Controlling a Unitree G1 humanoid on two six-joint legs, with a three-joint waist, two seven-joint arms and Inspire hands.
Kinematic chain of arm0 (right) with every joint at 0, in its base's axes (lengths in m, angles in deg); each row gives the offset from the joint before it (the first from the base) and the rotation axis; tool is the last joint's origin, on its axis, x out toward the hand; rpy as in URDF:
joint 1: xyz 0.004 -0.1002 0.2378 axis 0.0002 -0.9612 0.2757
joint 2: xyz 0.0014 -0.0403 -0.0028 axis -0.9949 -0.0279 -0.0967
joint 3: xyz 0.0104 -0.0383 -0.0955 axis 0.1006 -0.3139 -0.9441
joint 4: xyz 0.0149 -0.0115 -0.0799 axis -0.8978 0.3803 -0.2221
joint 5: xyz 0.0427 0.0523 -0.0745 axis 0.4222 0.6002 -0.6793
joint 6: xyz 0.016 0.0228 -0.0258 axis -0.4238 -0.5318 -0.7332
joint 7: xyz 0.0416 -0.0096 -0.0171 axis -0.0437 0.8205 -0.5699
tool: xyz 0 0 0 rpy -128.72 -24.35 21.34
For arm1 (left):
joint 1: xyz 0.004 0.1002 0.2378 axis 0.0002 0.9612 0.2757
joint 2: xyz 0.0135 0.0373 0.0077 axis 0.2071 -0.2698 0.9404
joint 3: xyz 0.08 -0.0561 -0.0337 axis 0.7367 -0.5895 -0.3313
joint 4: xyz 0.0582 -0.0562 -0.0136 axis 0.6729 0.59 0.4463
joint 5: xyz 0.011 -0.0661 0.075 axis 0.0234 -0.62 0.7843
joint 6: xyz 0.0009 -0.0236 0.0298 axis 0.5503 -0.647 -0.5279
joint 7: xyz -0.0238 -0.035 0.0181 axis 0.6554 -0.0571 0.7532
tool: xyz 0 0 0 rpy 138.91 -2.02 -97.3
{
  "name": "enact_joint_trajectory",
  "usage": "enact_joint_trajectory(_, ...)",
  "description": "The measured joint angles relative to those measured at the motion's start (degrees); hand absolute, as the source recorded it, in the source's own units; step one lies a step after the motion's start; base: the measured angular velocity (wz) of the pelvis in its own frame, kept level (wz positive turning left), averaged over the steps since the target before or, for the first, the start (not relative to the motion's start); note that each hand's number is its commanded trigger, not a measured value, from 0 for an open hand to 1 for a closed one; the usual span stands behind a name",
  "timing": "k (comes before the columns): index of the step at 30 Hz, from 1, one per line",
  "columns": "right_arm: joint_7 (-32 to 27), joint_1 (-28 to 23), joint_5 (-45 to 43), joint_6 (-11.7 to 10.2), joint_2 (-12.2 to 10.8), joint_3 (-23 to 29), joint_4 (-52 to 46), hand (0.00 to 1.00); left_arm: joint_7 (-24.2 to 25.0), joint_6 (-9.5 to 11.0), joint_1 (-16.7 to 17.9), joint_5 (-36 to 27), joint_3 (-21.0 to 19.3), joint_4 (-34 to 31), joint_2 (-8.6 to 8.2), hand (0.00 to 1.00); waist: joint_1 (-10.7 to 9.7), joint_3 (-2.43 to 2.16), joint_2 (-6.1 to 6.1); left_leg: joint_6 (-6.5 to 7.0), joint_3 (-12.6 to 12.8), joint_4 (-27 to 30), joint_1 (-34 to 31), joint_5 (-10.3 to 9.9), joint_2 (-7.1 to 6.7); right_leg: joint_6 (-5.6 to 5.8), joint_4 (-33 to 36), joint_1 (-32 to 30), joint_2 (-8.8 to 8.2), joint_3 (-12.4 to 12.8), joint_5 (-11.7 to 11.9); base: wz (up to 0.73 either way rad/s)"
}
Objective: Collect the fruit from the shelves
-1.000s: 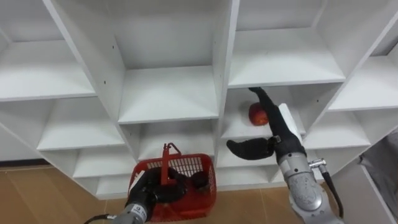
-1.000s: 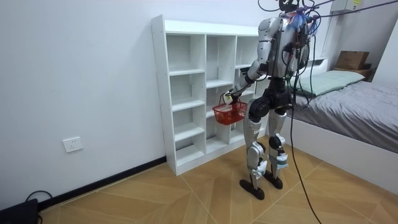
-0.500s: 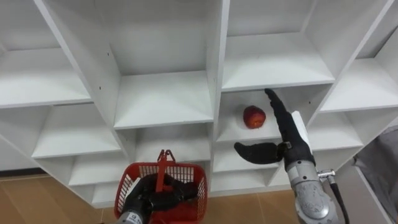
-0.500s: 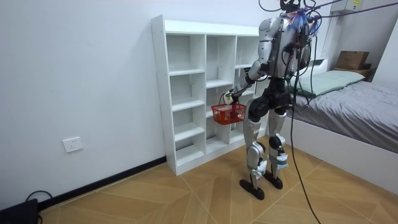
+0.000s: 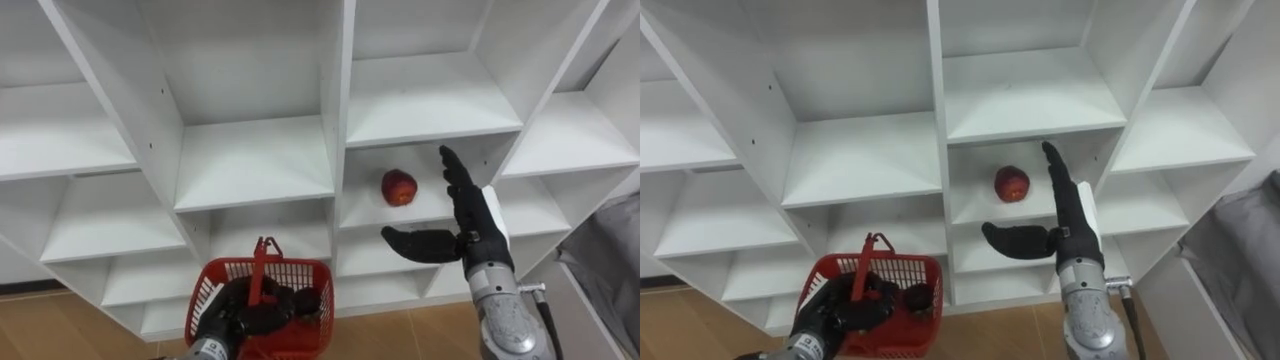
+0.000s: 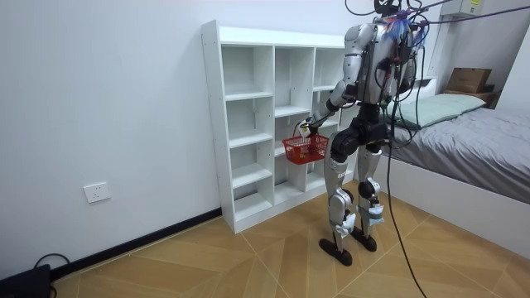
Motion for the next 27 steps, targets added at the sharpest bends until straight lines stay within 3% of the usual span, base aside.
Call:
enact_joint_trajectory(10,-1.3,-0.02,0.37,0.0,0.0,0.74,3.46,0.0,0.64,0.0,0.87,0.05,0.04,-0.01,1.76,1.0,0.12,-0.03,-0.32,-0.01,-0.06,0.09,0.01,-0.01,0.04,-0.1,0.1,0.07,-0.12,-0.66,-0.07,0.01)
enact_joint_trajectory(17,-2.42,0.37,1.92,0.0,0.35,2.93,3.83,0.0,0.81,0.0,0.95,0.84,-1.52,-0.2,2.26,1.0,0.24,0.1,-1.07,-0.02,-1.61,0.69,-0.52,-0.07,-0.05,-0.15,0.22,0.35,-0.62,-3.0,-0.4,0.12)
enact_joint_trajectory(20,-3.13,3.02,2.65,-0.08,1.54,4.36,7.68,0.0,0.81,0.0,1.15,2.15,-1.75,-0.2,2.22,1.0,0.98,0.12,-1.21,-0.01,-2.09,0.84,-1.16,-0.07,-0.1,-0.14,0.19,0.02,-0.73,-3.65,-0.43,0.09)
enact_joint_trajectory(23,-3.34,5.56,2.59,-0.05,2.34,6.23,10.4,0.0,0.89,-0.01,1.13,3.88,-2.57,-0.24,2.32,1.0,1.49,-0.18,-1.86,-0.03,-2.83,1.07,-2.44,-0.04,-0.17,-0.22,0.24,-0.92,-0.71,-4.36,-0.47,0.11)
enact_joint_trajectory(27,-3.91,9.64,2.35,0.16,3.19,6.98,11.27,0.0,1.45,-0.07,1.35,5.2,-2.65,-0.2,2.63,1.0,1.9,-0.13,-2.42,-0.06,-3.74,1.24,-3.03,-0.02,-0.19,-0.31,0.38,-1.0,-1.02,-5.03,-0.81,0.1)
